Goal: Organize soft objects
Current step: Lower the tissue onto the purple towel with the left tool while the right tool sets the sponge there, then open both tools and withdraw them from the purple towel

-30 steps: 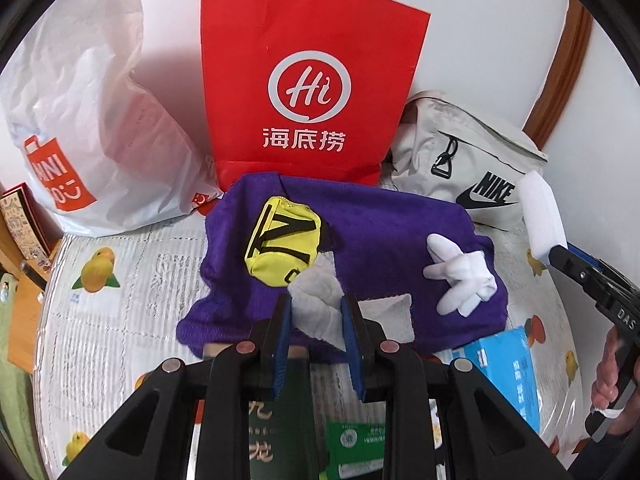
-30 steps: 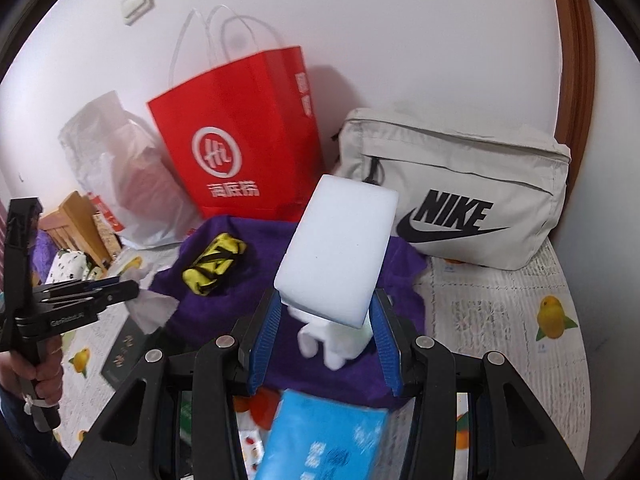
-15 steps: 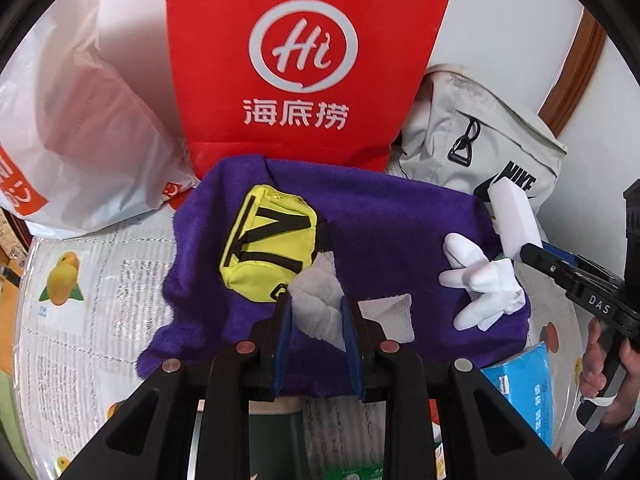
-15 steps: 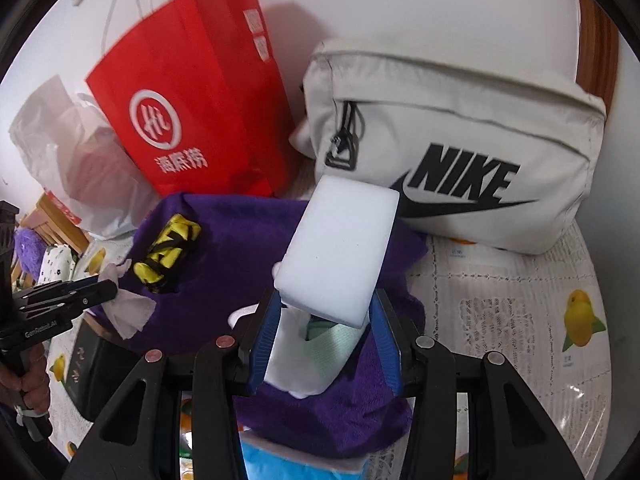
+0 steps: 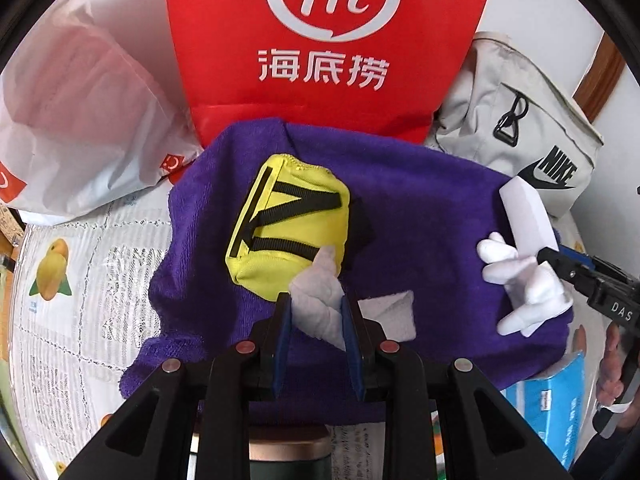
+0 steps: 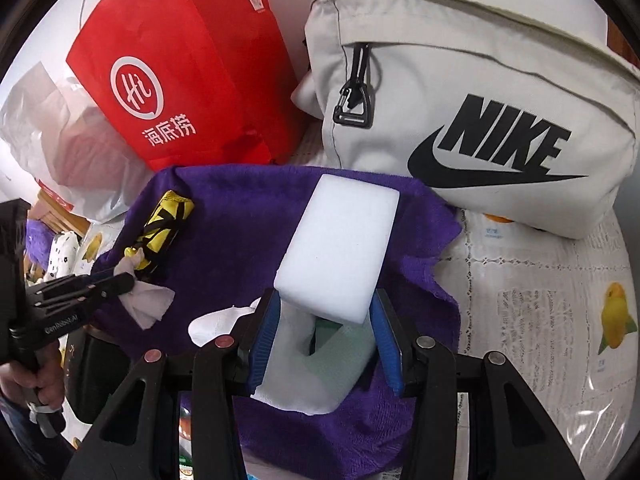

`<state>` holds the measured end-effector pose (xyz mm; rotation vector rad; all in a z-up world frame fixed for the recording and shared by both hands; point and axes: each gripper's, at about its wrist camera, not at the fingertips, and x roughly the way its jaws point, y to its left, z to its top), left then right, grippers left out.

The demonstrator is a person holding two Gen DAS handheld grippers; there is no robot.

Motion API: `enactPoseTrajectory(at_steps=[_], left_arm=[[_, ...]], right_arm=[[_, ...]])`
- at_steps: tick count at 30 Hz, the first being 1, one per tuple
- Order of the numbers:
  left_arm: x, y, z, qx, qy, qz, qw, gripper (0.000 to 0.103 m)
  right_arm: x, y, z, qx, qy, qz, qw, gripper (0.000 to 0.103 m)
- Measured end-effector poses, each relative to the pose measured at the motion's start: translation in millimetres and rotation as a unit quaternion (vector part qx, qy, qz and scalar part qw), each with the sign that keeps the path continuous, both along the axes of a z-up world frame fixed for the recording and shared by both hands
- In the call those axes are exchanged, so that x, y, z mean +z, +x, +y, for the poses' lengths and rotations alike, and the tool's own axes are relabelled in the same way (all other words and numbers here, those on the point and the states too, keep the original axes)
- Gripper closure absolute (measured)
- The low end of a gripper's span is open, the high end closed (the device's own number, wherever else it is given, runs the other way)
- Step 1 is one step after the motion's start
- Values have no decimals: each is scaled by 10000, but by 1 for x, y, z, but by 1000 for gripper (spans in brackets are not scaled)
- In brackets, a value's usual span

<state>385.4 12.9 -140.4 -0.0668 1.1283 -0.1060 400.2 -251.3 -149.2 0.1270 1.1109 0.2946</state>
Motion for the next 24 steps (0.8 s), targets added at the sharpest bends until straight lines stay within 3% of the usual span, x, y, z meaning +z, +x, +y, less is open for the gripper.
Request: enactPoseTrajectory(at_steps=[10,13,17,20,24], left_arm=[[-5,7,-4,24,-21,92,10000,78],[-8,7,-2,57,-78,197,9998,77],[-8,4,3,125,-201,241,9994,71],[-3,2,5,132,-243,163,9995,57],[7,-2,7,147,-145,62,9998,50]], right_arm=[[-4,3,2,46,35,101,9999,52],[-11,5,3,69,14,279,9996,47],[-10,2,5,115,-52,310,9994,45],[-1,-3,3,71,-138,184,9997,40],[12,-9,-1,-37,-113,64,9999,39]])
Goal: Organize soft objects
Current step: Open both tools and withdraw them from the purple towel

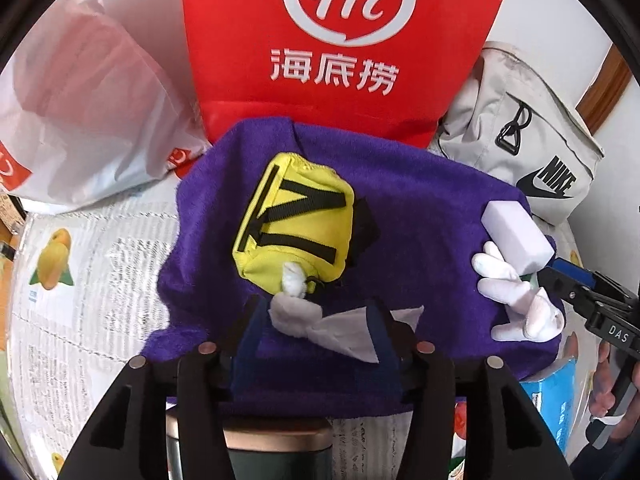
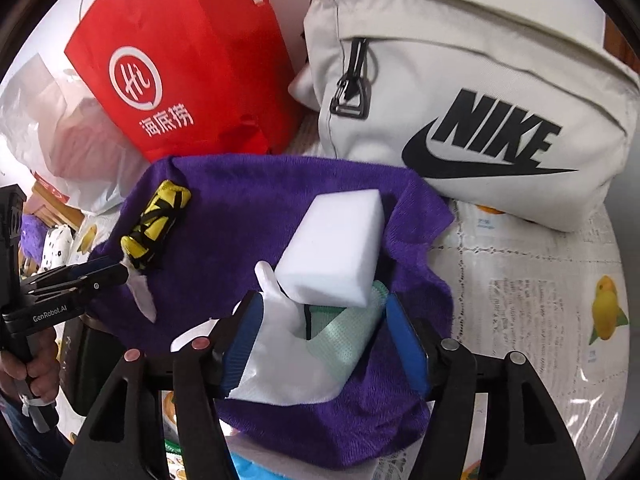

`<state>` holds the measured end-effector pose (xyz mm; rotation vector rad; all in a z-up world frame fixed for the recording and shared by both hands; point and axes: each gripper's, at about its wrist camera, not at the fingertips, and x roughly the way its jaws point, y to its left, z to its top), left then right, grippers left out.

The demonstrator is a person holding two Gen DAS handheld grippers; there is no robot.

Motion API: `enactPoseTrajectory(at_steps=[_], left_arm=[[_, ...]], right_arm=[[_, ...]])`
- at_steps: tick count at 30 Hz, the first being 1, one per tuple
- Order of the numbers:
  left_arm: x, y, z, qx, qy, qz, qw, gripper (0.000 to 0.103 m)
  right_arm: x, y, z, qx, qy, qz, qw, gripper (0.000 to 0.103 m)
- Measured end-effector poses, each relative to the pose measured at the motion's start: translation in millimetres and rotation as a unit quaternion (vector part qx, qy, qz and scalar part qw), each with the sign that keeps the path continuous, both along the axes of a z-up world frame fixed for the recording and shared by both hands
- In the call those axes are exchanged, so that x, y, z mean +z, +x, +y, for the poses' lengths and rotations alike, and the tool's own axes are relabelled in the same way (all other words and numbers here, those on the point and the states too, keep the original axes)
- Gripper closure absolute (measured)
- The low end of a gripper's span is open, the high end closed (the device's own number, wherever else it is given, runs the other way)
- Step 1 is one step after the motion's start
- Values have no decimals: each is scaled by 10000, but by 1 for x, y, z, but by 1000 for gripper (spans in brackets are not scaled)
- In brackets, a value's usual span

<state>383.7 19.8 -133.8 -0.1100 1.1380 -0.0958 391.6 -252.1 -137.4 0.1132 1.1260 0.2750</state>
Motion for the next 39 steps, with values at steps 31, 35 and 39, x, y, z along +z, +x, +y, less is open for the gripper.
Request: enactPoseTrajectory(at_steps=[31,35,39], left_arm=[[58,-140,34,65,-134,-527,9985,49],[52,-150,46,204,-291,-527,9980,49],[46,-156,55,227,-355,-485,9979,49]], right_arm=[[28,-188,93,1072,-73,-517,9929,39],[20,-197,107,1270,-148,-408,9909,39],[11,-192,126,1422,-243,-419,9886,39]])
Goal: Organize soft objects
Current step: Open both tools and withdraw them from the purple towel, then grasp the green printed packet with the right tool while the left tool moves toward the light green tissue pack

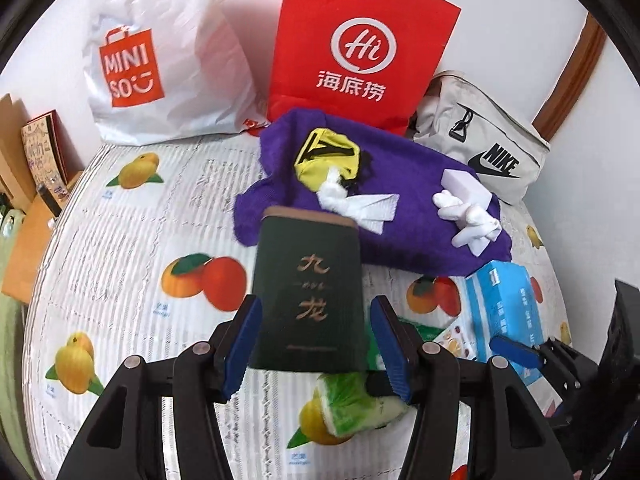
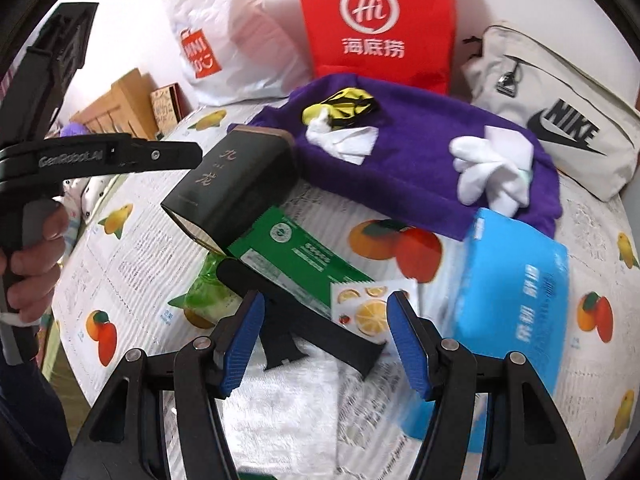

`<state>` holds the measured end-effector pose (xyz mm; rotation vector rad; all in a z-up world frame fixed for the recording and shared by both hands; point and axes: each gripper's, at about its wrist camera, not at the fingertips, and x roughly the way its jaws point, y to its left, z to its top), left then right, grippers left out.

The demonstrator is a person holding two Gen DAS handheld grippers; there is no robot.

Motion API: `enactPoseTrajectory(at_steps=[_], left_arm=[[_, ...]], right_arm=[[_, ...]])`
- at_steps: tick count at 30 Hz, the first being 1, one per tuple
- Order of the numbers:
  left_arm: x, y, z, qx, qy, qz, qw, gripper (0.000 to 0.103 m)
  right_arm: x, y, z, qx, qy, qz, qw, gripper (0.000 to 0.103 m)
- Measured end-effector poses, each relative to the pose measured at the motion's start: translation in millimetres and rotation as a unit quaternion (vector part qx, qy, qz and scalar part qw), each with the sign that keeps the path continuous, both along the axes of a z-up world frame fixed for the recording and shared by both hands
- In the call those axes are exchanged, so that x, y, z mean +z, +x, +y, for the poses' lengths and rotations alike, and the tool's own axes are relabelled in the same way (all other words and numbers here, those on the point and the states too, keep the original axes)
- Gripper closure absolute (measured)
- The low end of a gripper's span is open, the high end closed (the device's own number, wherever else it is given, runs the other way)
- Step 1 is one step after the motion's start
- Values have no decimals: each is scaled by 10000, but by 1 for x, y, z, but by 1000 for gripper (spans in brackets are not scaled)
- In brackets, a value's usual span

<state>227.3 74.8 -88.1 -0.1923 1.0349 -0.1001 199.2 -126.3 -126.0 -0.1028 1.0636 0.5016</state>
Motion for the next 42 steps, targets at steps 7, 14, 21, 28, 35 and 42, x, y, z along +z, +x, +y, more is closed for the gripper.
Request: enactPoseTrajectory(at_steps=[7,14,21,28,35,42], left_arm=[[-2,-8,22,151,-61,-45,9999,49],[-15,-5,28,140,-120,57,9998,49],[-24,-2,30,94,-160,154,9997,49],[-25,-5,34,135,-162,168,9996,49],[-25,-12,34,134,-157,195,9996,49],[-23,-19,31,113,-112,194,9997,49]], right_arm=[[-17,25,19,161,17,120,9998,38],[-37,37,32,404,105,399,9983,24],[-47,36,38,564,294,683,9956,21],[-42,21,39,661,327,706,9948,40],[-31,13,35,708,375,725,9942,69],[-15,-3,25,658,459,667,9945,93]])
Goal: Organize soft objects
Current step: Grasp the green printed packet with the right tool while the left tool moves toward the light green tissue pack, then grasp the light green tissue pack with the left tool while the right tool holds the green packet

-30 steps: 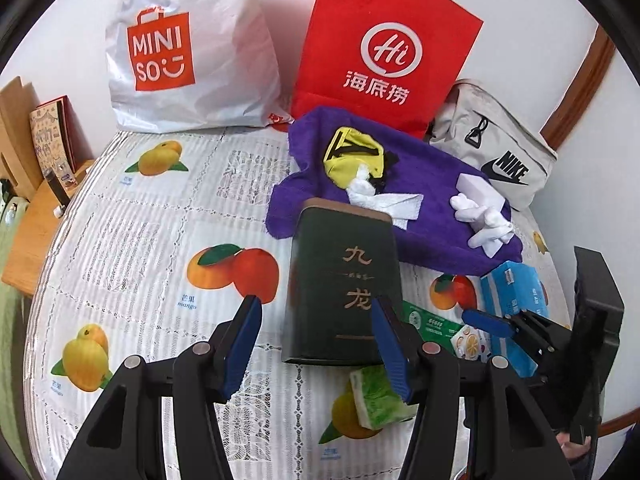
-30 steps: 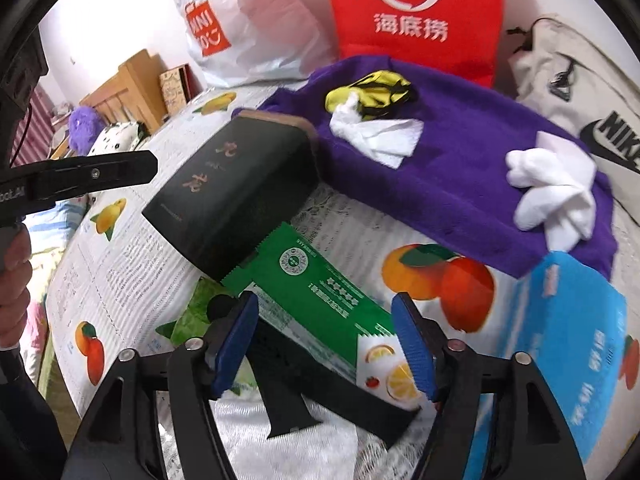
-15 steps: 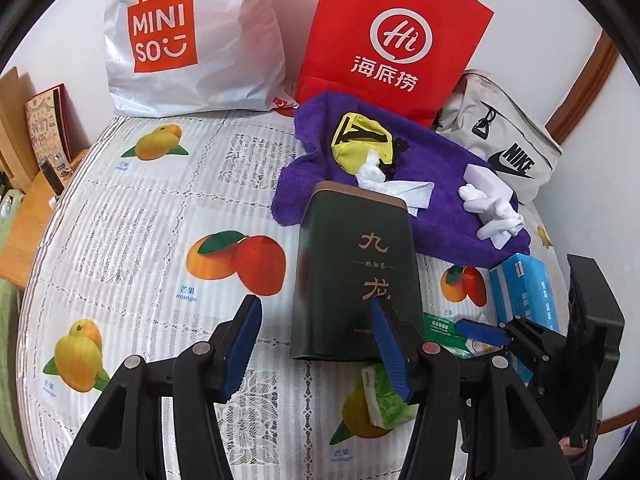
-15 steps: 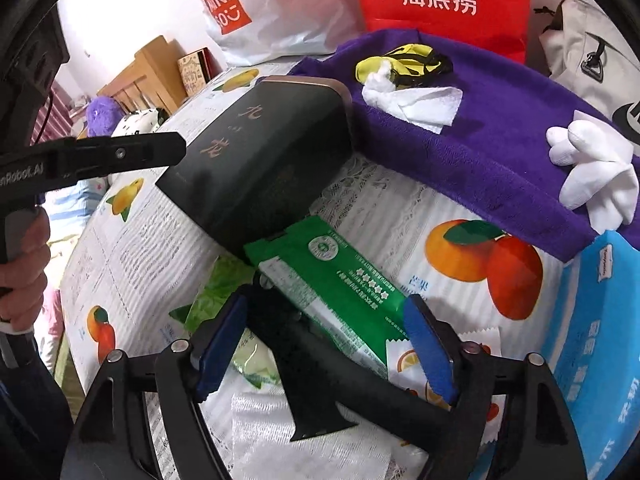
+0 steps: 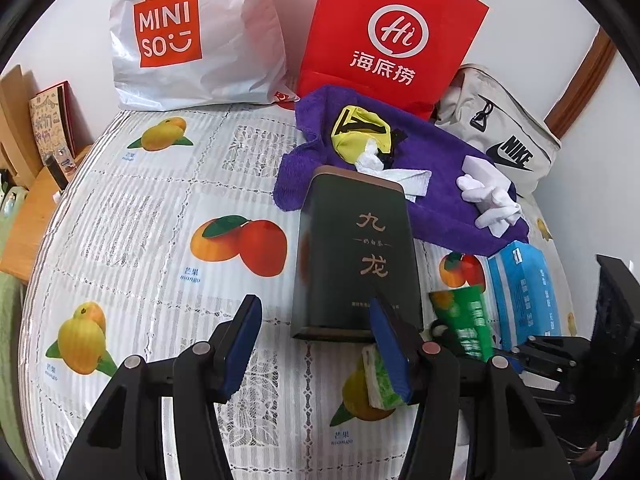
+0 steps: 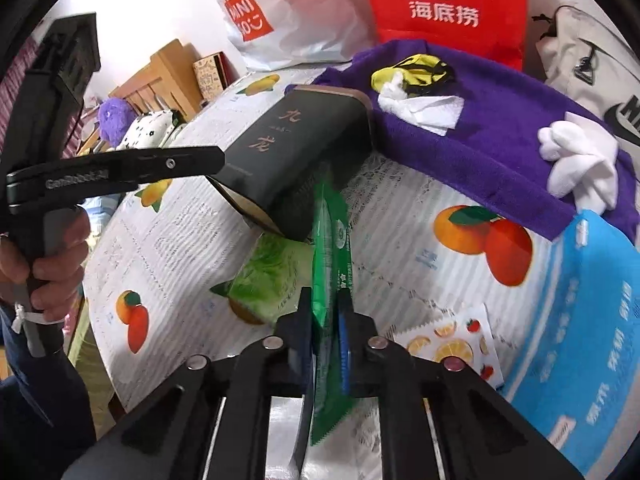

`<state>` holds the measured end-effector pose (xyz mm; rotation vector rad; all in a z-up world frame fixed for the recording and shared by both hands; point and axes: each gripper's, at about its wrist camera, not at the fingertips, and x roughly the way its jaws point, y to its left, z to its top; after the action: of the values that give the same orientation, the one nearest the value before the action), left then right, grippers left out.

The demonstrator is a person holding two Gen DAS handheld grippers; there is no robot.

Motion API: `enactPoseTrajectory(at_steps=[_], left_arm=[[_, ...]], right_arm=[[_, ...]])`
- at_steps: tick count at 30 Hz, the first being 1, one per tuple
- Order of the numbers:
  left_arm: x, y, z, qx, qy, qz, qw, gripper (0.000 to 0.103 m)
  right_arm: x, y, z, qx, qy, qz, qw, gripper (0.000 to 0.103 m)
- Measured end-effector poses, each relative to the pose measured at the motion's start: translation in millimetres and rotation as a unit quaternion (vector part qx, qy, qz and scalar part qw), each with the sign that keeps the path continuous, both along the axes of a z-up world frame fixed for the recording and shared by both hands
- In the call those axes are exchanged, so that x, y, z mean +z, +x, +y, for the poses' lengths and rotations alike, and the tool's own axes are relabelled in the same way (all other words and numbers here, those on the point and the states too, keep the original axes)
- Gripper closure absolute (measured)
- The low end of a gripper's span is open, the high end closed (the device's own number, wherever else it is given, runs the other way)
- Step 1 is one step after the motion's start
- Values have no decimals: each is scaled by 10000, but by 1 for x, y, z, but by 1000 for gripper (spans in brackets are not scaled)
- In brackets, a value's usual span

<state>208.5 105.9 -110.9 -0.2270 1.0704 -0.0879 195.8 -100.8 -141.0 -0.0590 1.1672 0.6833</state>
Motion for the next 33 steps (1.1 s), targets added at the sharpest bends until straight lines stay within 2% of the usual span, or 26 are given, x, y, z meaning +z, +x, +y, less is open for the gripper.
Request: enactPoseTrajectory(at_steps=[8,13,16,24,33], left_arm=[[1,-7,-7,-53,33,0,10000,49],[1,-9,-12,-108,72,22,9999,49],[0,-10,-14,-106,67,38,9999,49],[-1,-20,-22,-218,130,72,9997,49],[-4,-32,-32,-315,153,96,9993,49]], right_arm=[[-9,0,-19,-393,-57,220,9990,88],[-2,-2,-28,-483,193,168,9985,88],[-7,0,-29,-576,111,135,9982,94],[-23,2,-25,-660,-107,28,9978,97],[17,-8,-41,-755,150,-513,9957,98]])
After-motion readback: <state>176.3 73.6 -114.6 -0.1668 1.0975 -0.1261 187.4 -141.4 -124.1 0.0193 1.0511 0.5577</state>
